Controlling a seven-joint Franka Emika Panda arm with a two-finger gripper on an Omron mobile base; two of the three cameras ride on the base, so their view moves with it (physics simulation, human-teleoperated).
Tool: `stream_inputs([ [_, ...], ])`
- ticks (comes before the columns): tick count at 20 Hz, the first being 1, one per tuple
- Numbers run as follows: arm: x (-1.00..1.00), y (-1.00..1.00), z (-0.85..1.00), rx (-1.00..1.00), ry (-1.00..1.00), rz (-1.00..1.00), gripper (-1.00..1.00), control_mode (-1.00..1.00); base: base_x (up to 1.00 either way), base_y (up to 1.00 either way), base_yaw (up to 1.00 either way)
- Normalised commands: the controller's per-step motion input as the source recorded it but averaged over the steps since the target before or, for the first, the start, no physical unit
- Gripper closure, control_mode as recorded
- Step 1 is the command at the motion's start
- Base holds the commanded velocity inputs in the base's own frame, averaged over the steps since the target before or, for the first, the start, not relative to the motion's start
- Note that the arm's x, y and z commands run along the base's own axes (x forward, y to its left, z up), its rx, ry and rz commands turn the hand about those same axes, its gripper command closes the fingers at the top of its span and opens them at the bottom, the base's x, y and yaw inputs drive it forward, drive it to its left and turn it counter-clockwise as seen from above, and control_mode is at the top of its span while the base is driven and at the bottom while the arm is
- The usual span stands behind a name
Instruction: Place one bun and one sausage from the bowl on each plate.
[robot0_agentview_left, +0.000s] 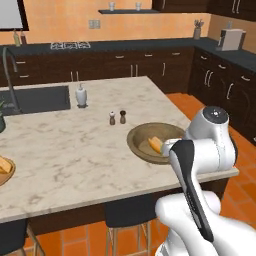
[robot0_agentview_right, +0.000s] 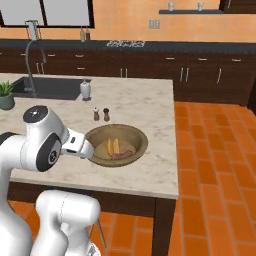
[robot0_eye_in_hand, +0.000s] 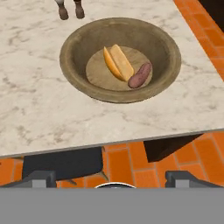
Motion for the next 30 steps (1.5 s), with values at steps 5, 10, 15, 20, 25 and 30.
stream_inputs([
  [5, 0.00, 0.00, 0.00, 0.00, 0.00, 0.00, -1.00, 1.00, 0.23, -0.31, 0.01],
  [10, 0.00, 0.00, 0.00, 0.00, 0.00, 0.00, -1.00, 1.00, 0.69, -0.07, 0.08],
  [15, 0.00, 0.00, 0.00, 0.00, 0.00, 0.00, -1.00, 1.00, 0.61, -0.06, 0.09],
  [20, 0.53, 0.00, 0.12, 0.00, 0.06, 0.03, -1.00, -1.00, 0.00, 0.00, 0.00],
  [25, 0.97, -0.02, -0.06, -0.01, 0.13, 0.02, -1.00, -1.00, 0.00, 0.00, 0.00],
  [30, 0.97, 0.00, -0.42, 0.00, 0.03, 0.02, -1.00, -1.00, 0.00, 0.00, 0.00],
])
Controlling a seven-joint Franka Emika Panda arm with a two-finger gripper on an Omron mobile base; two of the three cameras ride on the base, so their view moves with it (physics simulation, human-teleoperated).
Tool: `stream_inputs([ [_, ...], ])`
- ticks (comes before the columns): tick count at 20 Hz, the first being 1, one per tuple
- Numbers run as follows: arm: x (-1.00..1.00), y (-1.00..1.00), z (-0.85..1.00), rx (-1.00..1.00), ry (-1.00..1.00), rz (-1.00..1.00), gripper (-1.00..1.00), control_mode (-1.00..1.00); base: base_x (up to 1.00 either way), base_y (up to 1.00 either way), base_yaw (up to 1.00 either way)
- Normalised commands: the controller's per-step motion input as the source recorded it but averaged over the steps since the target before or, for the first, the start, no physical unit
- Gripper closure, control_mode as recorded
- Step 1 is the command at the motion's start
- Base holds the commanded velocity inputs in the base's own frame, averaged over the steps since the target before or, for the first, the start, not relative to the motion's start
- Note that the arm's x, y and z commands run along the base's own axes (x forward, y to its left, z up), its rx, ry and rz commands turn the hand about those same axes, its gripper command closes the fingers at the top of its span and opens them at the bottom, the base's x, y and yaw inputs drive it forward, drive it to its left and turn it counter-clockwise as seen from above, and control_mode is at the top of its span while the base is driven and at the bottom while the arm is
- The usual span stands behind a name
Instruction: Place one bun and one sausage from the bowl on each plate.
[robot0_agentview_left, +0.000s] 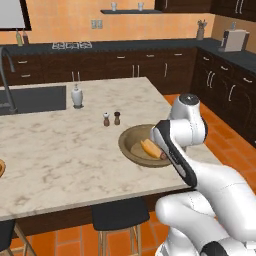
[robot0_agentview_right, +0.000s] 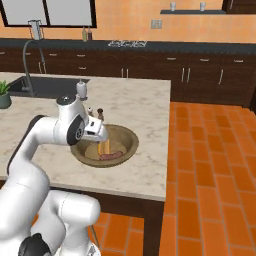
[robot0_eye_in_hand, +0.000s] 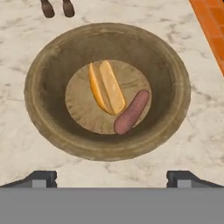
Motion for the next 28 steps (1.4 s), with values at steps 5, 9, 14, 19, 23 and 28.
stream_inputs([
  [5, 0.65, 0.14, -0.75, 0.00, 0.10, 0.00, -1.00, -1.00, 0.00, 0.00, 0.00],
  [9, 0.64, -0.06, -0.27, 0.00, 0.05, 0.08, -1.00, -1.00, 0.00, 0.00, 0.00],
  [14, 0.54, -0.09, -0.25, -0.01, 0.02, 0.15, -1.00, -1.00, 0.00, 0.00, 0.00],
  [19, 0.34, 0.00, -0.49, -0.04, 0.00, 0.10, -1.00, -1.00, 0.00, 0.00, 0.00],
  [23, 0.16, 0.04, -0.58, -0.06, 0.00, 0.01, -1.00, -1.00, 0.00, 0.00, 0.00],
  [28, 0.20, 0.01, -0.37, -0.01, 0.01, 0.00, -1.00, -1.00, 0.00, 0.00, 0.00],
])
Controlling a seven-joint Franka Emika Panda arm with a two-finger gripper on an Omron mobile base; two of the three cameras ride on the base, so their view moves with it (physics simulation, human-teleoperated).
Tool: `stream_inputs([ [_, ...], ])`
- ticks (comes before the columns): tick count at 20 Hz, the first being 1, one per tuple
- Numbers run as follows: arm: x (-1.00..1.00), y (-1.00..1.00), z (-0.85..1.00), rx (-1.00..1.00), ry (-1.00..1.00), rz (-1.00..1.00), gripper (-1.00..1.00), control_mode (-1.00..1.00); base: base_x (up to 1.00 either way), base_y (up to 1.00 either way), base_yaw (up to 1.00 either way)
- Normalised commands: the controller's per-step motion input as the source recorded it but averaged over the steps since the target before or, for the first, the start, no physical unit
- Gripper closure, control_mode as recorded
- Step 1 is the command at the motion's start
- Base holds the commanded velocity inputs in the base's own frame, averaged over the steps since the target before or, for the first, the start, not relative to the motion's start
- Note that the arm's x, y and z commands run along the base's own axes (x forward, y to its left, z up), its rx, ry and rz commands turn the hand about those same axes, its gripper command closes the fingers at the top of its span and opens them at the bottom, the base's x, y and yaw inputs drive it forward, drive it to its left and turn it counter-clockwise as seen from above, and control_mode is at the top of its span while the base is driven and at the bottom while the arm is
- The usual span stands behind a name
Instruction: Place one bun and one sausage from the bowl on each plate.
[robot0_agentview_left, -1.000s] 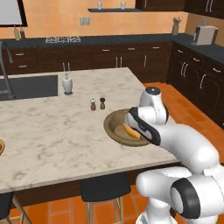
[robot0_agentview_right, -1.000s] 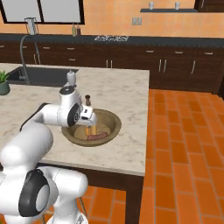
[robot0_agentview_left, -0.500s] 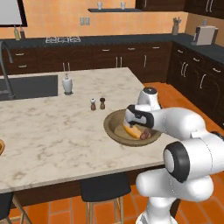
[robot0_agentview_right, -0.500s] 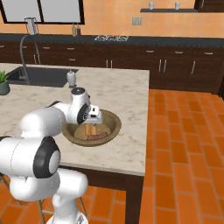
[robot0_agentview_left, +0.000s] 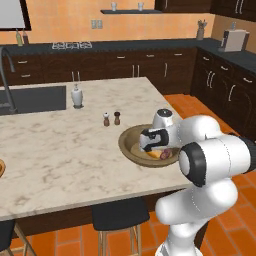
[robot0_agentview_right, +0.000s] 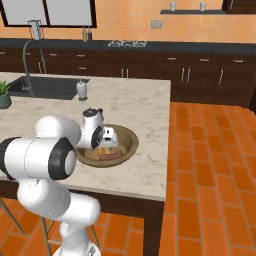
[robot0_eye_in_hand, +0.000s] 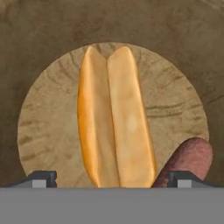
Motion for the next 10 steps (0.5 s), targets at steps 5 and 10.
stream_inputs([
  [5, 0.24, 0.00, -0.22, 0.00, 0.04, 0.00, -1.00, -1.00, 0.00, 0.00, 0.00],
  [10, 0.16, 0.00, -0.23, 0.00, 0.00, 0.00, -1.00, -1.00, 0.00, 0.00, 0.00],
])
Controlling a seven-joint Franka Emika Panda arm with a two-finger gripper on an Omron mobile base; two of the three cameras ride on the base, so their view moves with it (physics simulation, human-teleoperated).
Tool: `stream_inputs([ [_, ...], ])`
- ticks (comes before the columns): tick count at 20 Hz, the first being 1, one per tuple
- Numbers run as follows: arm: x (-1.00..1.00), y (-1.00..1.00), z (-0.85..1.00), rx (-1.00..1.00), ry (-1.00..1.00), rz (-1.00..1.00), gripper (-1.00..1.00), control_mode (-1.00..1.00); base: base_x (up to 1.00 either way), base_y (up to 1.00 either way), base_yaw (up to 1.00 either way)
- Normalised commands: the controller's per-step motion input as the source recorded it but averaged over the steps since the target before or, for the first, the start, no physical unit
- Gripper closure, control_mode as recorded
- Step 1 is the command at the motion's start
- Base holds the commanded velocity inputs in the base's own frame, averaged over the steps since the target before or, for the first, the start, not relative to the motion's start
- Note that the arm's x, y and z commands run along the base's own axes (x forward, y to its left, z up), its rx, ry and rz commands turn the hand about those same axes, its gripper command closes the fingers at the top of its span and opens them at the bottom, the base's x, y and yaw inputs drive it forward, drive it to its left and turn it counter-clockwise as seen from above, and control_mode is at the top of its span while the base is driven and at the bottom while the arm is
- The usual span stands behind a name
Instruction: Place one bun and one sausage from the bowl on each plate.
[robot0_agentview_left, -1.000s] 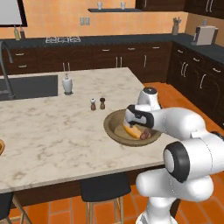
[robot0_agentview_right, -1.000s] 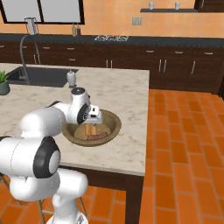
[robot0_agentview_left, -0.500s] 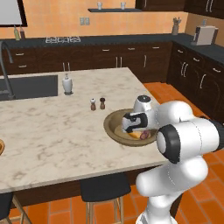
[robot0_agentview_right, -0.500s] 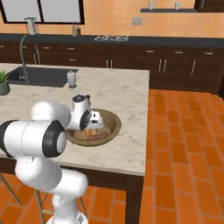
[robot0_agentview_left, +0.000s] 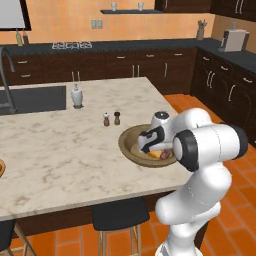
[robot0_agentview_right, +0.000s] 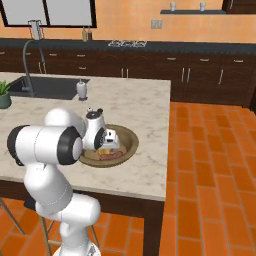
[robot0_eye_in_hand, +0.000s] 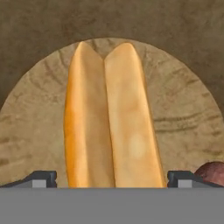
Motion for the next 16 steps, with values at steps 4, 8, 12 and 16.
stream_inputs([
  [4, 0.20, 0.00, -0.21, 0.00, 0.00, 0.00, -1.00, -1.00, 0.00, 0.00, 0.00],
  [8, 0.04, 0.01, -0.32, 0.00, 0.00, 0.00, -1.00, -1.00, 0.00, 0.00, 0.00],
  [12, 0.00, 0.12, -0.40, 0.00, 0.00, -0.01, 1.00, -1.00, 0.00, 0.00, 0.00],
  [16, 0.00, 0.04, -0.05, 0.00, -0.01, 0.00, 1.00, -1.00, 0.00, 0.00, 0.00],
])
